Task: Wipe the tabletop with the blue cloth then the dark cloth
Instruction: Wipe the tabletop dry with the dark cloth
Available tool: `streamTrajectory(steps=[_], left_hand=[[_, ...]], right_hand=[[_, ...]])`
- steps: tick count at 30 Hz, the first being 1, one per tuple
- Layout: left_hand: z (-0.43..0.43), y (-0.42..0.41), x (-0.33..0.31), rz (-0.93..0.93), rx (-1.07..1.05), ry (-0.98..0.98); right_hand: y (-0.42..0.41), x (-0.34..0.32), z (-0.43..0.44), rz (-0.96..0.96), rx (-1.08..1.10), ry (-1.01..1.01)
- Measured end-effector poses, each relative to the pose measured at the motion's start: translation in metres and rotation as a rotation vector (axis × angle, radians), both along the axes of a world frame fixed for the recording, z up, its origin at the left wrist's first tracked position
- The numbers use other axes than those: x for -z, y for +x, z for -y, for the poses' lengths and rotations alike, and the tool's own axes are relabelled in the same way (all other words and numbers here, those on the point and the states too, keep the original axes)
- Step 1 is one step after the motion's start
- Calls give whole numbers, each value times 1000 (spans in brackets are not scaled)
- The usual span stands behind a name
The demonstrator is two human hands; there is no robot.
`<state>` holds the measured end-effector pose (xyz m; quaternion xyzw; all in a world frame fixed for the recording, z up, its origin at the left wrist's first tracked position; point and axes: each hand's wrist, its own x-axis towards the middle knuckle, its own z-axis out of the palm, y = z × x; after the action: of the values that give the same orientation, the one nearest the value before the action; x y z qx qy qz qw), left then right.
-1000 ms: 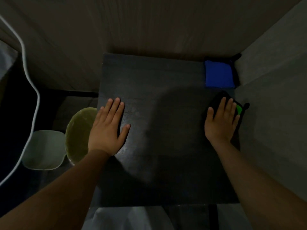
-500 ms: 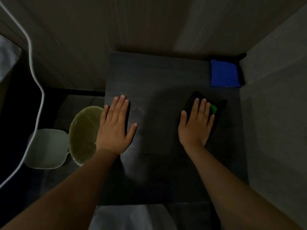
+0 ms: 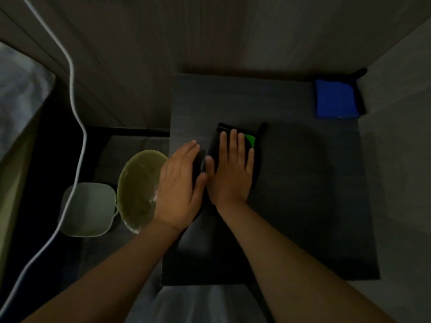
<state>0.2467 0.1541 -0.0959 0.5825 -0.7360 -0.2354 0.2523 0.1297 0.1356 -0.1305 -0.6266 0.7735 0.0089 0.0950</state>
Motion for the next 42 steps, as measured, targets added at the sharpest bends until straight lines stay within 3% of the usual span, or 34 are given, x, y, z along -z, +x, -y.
streamTrajectory(steps=[7,13,20,24,42], left_hand=[[-5,39,-13,-111,-97,-35],[11,34,-23,-73,1,-88],[18,27,-16,59,36,-3],[18,19,-14,84,-15,16],[72,-10,34,326,159,-36]], right_hand=[[52,0,2,136,-107,-52],[58,-5,3,96,-323,24],[43,-12,-9,68,-604,84],[35,-9,-24,154,-549,5],[-77,-4,-42,59,-343,-12]])
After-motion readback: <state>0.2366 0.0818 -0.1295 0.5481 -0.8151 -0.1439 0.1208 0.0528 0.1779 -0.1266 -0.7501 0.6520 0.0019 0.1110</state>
